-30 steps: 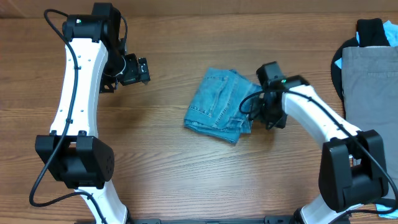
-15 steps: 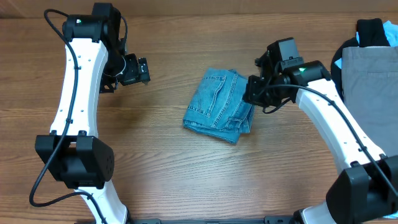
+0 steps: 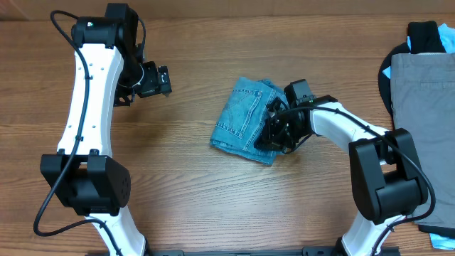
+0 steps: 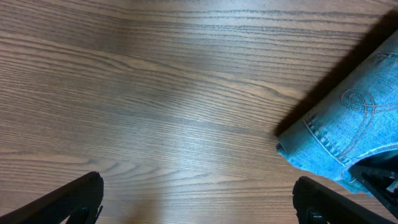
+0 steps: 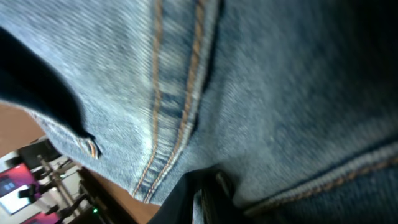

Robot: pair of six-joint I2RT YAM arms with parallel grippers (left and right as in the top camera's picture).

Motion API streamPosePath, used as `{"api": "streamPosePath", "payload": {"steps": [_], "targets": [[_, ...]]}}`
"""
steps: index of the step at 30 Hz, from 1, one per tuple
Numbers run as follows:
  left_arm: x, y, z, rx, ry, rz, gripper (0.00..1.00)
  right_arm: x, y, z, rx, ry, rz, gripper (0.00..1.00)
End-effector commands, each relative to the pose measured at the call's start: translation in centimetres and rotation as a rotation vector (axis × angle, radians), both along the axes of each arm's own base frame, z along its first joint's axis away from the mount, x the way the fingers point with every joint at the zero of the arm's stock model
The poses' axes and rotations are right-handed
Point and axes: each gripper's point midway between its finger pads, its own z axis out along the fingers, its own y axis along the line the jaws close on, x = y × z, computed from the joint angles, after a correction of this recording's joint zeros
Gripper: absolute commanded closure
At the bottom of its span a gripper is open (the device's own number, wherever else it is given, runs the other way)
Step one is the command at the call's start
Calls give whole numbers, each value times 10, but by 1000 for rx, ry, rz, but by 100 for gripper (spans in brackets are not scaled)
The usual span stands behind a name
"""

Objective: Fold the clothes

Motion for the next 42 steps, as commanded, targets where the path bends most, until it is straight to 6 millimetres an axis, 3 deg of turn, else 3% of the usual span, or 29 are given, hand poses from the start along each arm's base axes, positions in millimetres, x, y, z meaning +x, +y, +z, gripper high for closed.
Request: {"api": "streamPosePath", "payload": {"steps": [1, 7, 10, 12, 13, 15, 17, 19, 22, 24, 27, 31, 34, 37, 40, 42], "targets": [[-2, -2, 3, 7, -7, -24, 0, -20, -19, -25, -71, 95, -25, 95], [-2, -2, 3, 7, -5, -28, 0, -10, -51, -7, -239, 89, -121, 96], [-2, -2, 3, 7, -6, -27, 0, 7, -60, 29, -274, -2, -156, 96], [-2, -2, 3, 7, -7, -27, 0, 23, -59, 65, -255, -97, -172, 91], [-2, -2, 3, 7, -7, -27, 0, 29, -58, 80, -242, -139, -179, 86], [-2, -2, 3, 7, -7, -27, 0, 44, -55, 116, -208, -244, -193, 63], [-2, -2, 3, 7, -7, -27, 0, 56, -52, 136, -187, -314, -200, 55], [-2, -2, 3, 7, -7, -27, 0, 69, -49, 151, -166, -378, -207, 53], [-1, -2, 3, 7, -9, -27, 0, 86, -36, 160, -86, -466, -172, 65], [-1, -2, 3, 7, -10, -27, 0, 89, -28, 158, -40, -464, -155, 74], [-1, -2, 3, 7, -11, -27, 0, 95, -16, 140, 15, -422, -130, 76], [-1, -2, 3, 7, -9, -27, 0, 107, -2, 98, 76, -362, -83, 76], [-2, -2, 3, 7, -8, -27, 0, 121, 1, 50, 67, -316, -85, 72], [-2, -2, 3, 7, -7, -27, 0, 130, -8, 14, 22, -293, -104, 71], [-2, -3, 3, 2, -7, -27, 0, 138, -28, -21, -119, -317, -103, 68], [-2, -4, 3, 0, -6, -30, 0, 139, -37, -26, -174, -325, -106, 68]]}}
